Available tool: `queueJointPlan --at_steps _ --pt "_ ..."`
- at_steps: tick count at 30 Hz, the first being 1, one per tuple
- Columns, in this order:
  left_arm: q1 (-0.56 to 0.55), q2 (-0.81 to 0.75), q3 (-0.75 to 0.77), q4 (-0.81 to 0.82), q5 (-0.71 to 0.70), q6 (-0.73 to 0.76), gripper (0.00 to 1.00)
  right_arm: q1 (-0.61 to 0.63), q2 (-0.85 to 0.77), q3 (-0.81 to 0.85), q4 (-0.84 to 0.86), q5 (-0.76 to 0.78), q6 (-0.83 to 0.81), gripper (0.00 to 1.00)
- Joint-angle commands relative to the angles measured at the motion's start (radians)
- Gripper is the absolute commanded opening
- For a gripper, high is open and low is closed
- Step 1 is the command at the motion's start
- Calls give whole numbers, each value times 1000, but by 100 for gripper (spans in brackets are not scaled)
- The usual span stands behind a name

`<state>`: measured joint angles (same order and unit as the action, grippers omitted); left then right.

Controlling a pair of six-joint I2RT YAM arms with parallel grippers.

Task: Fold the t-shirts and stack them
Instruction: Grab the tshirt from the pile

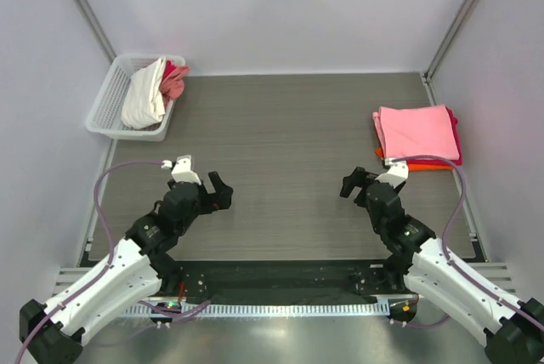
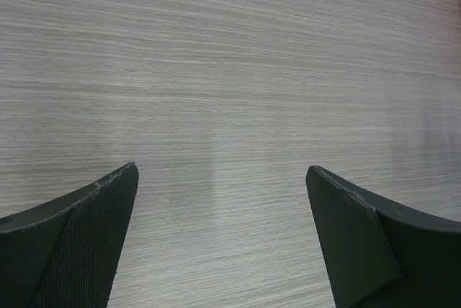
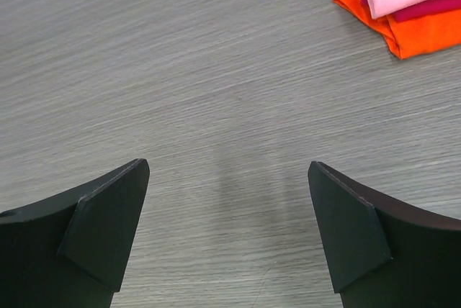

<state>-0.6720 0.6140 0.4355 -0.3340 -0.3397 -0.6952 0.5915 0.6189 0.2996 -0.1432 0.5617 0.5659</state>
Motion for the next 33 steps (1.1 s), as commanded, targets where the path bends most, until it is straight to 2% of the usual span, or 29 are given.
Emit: queueJointPlan --at_steps 1,6,8,11,12,14,17,18,19,20,21,23,26,30,33 --pt "5 -17 32 9 -41 5 100 1 -54 -19 48 18 -6 99" --pt "5 -68 60 -31 -88 -9 100 1 -59 -22 40 33 9 98" --pt "5 -86 77 -94 -159 -127 100 1 -44 -16 36 37 14 98" --pt "8 -50 172 -135 -171 -144 100 1 -24 -7 34 17 6 98" --pt "17 26 215 -169 -198 -145 100 1 -21 -4 36 15 8 98" --pt "44 125 395 -294 -291 -133 100 1 -15 -5 37 14 6 98" --pt "197 369 682 -471 -282 -109 100 1 -10 -2 36 9 8 98" --pt "306 421 739 -497 -251 -101 100 1 -13 -4 36 6 6 98" --pt "362 469 791 -529 -214 -98 100 1 -13 -2 37 4 6 98" --pt "412 566 889 -531 -124 -89 99 1 -15 -4 37 4 6 98" --pt "492 605 928 -533 -93 -86 100 1 -15 -4 37 6 6 98" --pt "554 739 1052 -539 -41 -90 98 1 -16 -4 37 3 6 98" --pt "633 908 1213 -568 -48 -105 93 1 -21 -5 37 -6 6 98" --pt "716 1071 1301 -553 -39 -144 89 1 -25 -8 37 -13 5 97" --pt "742 1180 1344 -481 5 -138 84 1 -30 -10 34 9 9 97"
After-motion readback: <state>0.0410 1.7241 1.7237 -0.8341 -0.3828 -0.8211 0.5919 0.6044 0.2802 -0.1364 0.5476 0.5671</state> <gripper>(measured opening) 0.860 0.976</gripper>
